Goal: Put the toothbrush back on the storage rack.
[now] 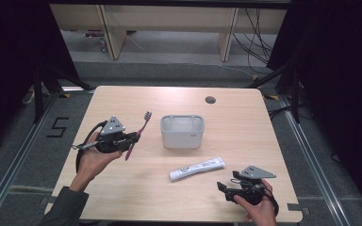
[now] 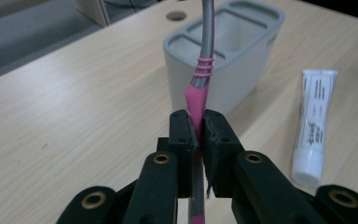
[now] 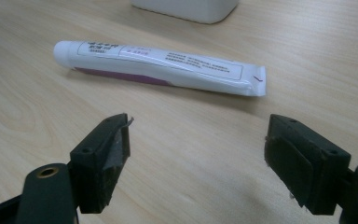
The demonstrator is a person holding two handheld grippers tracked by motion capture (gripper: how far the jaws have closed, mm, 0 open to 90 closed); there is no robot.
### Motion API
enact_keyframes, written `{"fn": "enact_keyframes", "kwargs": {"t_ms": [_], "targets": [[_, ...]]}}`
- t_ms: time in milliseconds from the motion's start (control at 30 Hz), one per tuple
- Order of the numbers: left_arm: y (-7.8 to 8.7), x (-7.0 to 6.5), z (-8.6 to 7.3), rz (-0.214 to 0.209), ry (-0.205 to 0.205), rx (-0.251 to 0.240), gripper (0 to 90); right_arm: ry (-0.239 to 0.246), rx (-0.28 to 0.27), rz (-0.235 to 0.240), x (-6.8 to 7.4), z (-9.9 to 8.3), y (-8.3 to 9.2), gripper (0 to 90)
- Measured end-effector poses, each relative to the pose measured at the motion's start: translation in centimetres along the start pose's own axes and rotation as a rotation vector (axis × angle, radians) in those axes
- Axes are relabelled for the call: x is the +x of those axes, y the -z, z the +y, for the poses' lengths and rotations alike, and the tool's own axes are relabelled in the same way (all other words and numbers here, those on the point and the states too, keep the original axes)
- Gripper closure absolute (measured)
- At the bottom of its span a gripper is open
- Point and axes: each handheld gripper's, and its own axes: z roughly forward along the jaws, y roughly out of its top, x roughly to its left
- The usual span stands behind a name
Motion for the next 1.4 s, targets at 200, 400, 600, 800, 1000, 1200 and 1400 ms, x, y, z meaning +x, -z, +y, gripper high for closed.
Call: {"fn": "enact_keyframes", "kwargs": {"t_ms": [200, 400, 600, 800, 1000, 1200, 1400], "targets": [[-0.7, -0.1, 1.1, 0.005, 0.030, -0.066, 82.2, -0.002, 0.002, 0.001, 0.0, 0.0, 0.0, 23.3], [-1.7, -0.1, 2.2, 0.025, 0.050, -0.100, 82.2, -0.005, 0.003, 0.000, 0.0, 0.0, 0.0, 23.2], [-2.7, -0.2, 3.5, 0.033, 0.061, -0.133, 82.2, 0.009, -0.004, -0.008, -0.2, 0.0, 0.0, 23.2], [-3.7, -0.3, 4.7, 0.045, 0.066, -0.149, 82.2, -0.002, -0.013, -0.002, -0.2, 0.0, 0.0, 23.2], [-4.6, -0.5, 5.8, 0.038, 0.097, -0.184, 82.2, -0.014, -0.013, 0.004, -0.2, 0.0, -0.1, 23.2], [-5.3, -0.7, 6.5, 0.032, 0.114, -0.194, 82.2, -0.008, -0.016, -0.001, -0.3, -0.1, 0.0, 23.2], [-6.1, -0.8, 7.5, 0.044, 0.125, -0.216, 82.2, -0.006, -0.009, -0.002, -0.3, 0.0, 0.0, 23.2]]}}
